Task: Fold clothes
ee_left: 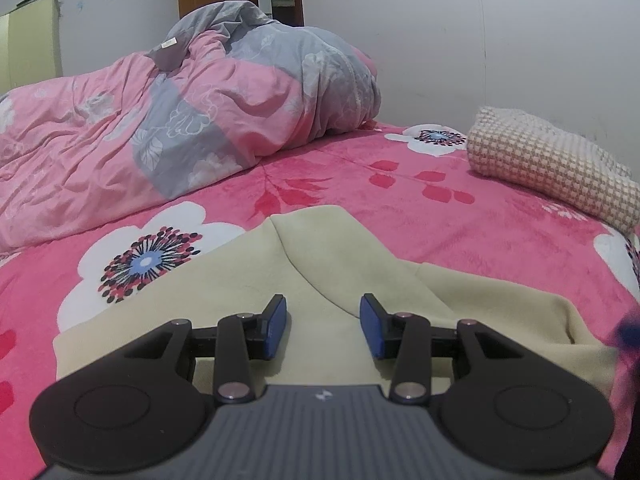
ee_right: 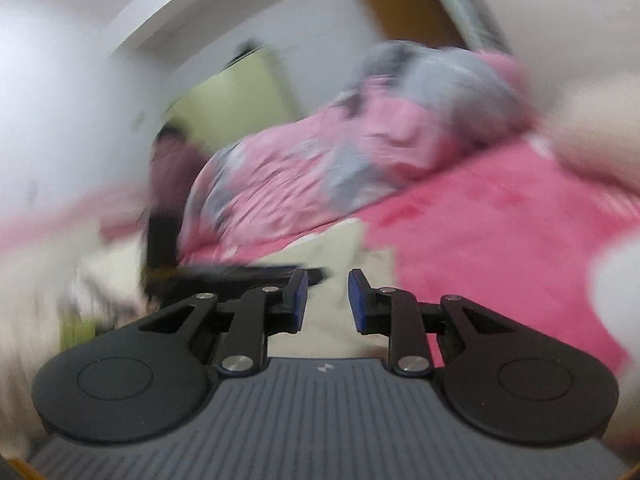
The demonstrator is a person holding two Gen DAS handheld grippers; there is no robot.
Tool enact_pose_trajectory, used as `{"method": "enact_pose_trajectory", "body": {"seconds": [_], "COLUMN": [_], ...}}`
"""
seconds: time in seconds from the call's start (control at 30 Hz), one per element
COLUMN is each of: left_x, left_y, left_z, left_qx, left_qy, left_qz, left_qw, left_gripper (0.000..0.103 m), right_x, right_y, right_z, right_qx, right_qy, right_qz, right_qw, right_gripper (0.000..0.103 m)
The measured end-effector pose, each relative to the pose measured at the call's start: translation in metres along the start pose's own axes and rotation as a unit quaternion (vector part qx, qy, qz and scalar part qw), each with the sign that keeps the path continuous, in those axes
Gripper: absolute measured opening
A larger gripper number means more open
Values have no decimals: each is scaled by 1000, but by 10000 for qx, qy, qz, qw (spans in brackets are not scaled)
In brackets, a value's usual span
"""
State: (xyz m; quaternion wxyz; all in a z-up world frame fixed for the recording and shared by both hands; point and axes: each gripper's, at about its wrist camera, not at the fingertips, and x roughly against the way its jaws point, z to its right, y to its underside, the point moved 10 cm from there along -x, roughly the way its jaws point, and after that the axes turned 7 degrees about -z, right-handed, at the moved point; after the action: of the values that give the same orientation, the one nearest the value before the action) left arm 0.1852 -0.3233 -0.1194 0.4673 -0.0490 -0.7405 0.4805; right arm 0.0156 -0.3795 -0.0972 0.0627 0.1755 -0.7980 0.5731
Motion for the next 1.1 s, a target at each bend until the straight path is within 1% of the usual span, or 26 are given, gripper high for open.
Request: {"method": "enact_pose_trajectory", "body": {"seconds": [0.03,0.07,0.1,0.13,0.2,0.23,0.37,0.43,0.47,0.53,0.57,0.63,0.77,0.8,0.87,0.93,1.07,1.1], "left_x": [6,12,18,24,36,42,66,78,84,78,76,75,75,72,72,73,73,73], "left_y": [3,6,9,12,18,21,33,39,41,54,60,63,66,67,70,71,73,73], "left_z": [0,1,1,2,3,3,5,6,6,6,5,3,3,3,1,0,-2,-2], "left_qx": [-33,-66,-99,-133,-199,-232,-364,-430,-463,-322,-251,-124,-84,-50,-14,10,104,110], "left_qy": [-22,-44,-66,-88,-132,-155,-243,-287,-309,-271,-252,-244,-256,-169,-139,-117,-41,-44], "left_qz": [33,65,98,131,196,229,359,424,457,391,359,475,606,550,630,676,731,743], "left_qw": [10000,9999,9999,9998,9995,9994,9984,9978,9974,9983,9987,9985,9978,9983,9979,9976,9973,9972], "left_gripper": [42,43,44,45,51,56,56,56,56,55,55,55,54,54,54,54,54,54], "right_x": [-15,-30,-45,-47,-48,-48,-52,-50,-49,-47,-56,-77,-118,-128,-149,-146,-149,-157], "right_y": [9,20,34,36,36,34,31,22,11,-13,-13,-10,-6,-5,-3,-8,-48,-54], "right_z": [-2,-3,4,7,14,14,4,1,-3,-11,-9,-5,3,5,9,8,-10,-10], "right_qx": [169,324,353,238,-22,-50,252,342,381,458,513,625,849,904,1016,982,1082,1162], "right_qy": [99,213,407,371,245,260,466,496,479,437,461,521,640,670,729,785,855,884], "right_qz": [-255,-524,-824,-805,-694,-745,-940,-1121,-1086,-988,-1049,-1194,-1483,-1555,-1699,-1853,-1827,-1774], "right_qw": [9995,9979,9951,9958,9973,9969,9942,9919,9922,9931,9921,9895,9832,9814,9775,9746,9735,9733], "right_gripper": [19,19,18,18,18,18,18,18,18,19,19,19,18,18,18,18,18,18]}}
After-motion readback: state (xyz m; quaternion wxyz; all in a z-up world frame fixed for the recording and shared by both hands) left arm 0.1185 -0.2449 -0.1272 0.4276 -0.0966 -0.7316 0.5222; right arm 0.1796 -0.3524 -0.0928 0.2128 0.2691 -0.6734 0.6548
